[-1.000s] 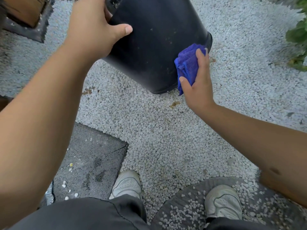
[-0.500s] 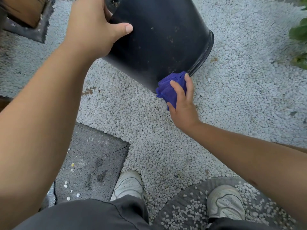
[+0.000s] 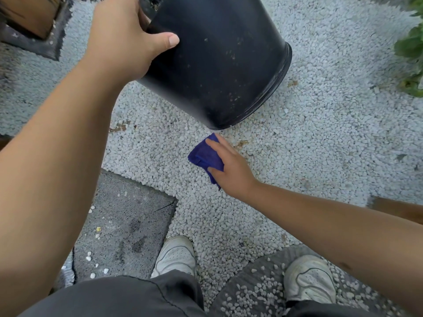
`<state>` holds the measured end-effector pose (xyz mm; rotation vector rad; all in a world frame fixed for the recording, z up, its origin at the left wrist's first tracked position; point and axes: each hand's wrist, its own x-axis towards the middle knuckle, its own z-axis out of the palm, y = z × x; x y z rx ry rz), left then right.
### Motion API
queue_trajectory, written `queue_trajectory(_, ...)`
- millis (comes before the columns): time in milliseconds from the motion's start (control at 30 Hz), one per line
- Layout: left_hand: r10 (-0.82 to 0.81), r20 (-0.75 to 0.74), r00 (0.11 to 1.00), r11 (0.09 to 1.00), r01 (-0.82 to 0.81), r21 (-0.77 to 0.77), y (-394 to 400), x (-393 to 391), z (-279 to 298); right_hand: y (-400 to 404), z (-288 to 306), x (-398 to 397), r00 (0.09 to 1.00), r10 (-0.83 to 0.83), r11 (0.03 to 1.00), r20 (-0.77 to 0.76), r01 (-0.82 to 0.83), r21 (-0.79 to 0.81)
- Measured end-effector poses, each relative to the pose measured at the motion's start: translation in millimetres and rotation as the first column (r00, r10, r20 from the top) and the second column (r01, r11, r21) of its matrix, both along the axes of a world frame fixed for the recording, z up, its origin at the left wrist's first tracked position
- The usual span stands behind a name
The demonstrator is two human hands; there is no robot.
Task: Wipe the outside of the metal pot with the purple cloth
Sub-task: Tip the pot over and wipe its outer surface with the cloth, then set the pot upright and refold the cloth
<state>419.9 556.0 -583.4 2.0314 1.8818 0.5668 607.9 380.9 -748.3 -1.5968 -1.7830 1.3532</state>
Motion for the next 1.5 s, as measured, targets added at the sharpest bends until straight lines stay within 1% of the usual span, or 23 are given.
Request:
queue_trajectory(67, 0.007, -0.007, 1.0, 1.0, -0.007, 0.003, 0, 0, 0, -4, 6, -2, 0.999, 0.011, 0.999, -0.032, -0.012, -0.03)
queue_trajectory(167, 0.015, -0.039, 0.999, 1.0, -0.014, 0.019, 1, 2, 0, -6, 13, 2, 0.998, -0.01, 1.0, -0.056, 0.009, -0.011)
queue_trajectory(233, 0.008, -0.043, 0.999, 1.0, -0.007, 0.025, 0, 3, 1, -2, 15, 6, 0.996, -0.078, 0.997, -0.032, 0.079, 0.026)
queue_trajectory(333, -0.005, -0.039, 0.999, 1.0, 0.006, 0.029, -1, 4, 1, 6, 13, 6, 0.984, -0.174, 0.984, 0.044, 0.171, 0.056)
queue_trajectory(433, -0.016, -0.025, 1.0, 1.0, 0.017, 0.016, -2, 4, 0, 7, 9, -2, 0.985, -0.142, 0.989, 0.096, 0.137, 0.056)
queue_trajectory(500, -0.024, 0.004, 1.0, 1.0, 0.024, 0.013, -2, 5, 0, 5, 8, -8, 0.986, -0.129, 0.991, 0.104, 0.125, 0.043)
queue_trajectory(633, -0.025, -0.001, 1.0, 0.999, 0.025, 0.02, -3, 5, -2, 3, 13, -13, 0.992, -0.125, 0.992, 0.035, 0.125, 0.022)
queue_trajectory(767, -0.022, 0.001, 1.0, 0.999, 0.022, 0.026, -2, 4, -1, 1, 26, -5, 0.985, -0.17, 0.981, 0.014, 0.17, -0.093)
queue_trajectory(833, -0.027, 0.044, 0.999, 1.0, 0.027, 0.015, -3, 6, -1, -1, 36, 4, 0.982, -0.187, 0.974, 0.01, 0.187, -0.131)
queue_trajectory(933, -0.026, 0.113, 0.993, 1.0, 0.027, -0.006, -7, 16, 2, -4, 61, 28, 0.992, -0.124, 0.985, -0.017, 0.121, -0.119)
queue_trajectory(1000, -0.047, 0.077, 0.996, 0.999, 0.046, 0.011, -9, 22, 3, -7, 80, 47, 0.995, -0.08, 0.994, -0.059, 0.075, -0.085)
queue_trajectory(1067, -0.095, 0.017, 0.995, 0.995, 0.094, 0.045, -10, 29, 7, -7, 97, 68, 0.989, -0.112, 0.993, -0.097, 0.107, -0.059)
queue_trajectory(1167, -0.16, -0.06, 0.985, 0.984, 0.164, 0.074, -10, 39, 16, 3, 122, 92, 0.938, -0.288, 0.958, -0.193, 0.285, -0.042)
queue_trajectory(1267, -0.227, -0.167, 0.959, 0.964, 0.246, 0.099, -11, 49, 24, 32, 133, 104, 0.867, -0.44, 0.885, -0.236, 0.463, 0.053)
queue_trajectory(1333, -0.247, -0.264, 0.932, 0.943, 0.294, 0.156, -12, 54, 26, 60, 141, 107, 0.784, -0.564, 0.794, -0.261, 0.601, 0.088)
queue_trajectory(1400, -0.263, -0.367, 0.892, 0.918, 0.348, 0.187, -13, 58, 26, 89, 150, 111, 0.661, -0.673, 0.69, -0.332, 0.723, 0.041)
queue_trajectory(1433, -0.275, -0.402, 0.874, 0.912, 0.37, 0.18, -15, 60, 24, 102, 154, 114, 0.606, -0.703, 0.652, -0.371, 0.758, 0.004)
queue_trajectory(1500, -0.309, -0.433, 0.847, 0.904, 0.403, 0.143, -20, 59, 12, 122, 159, 117, 0.539, -0.731, 0.613, -0.419, 0.789, -0.054)
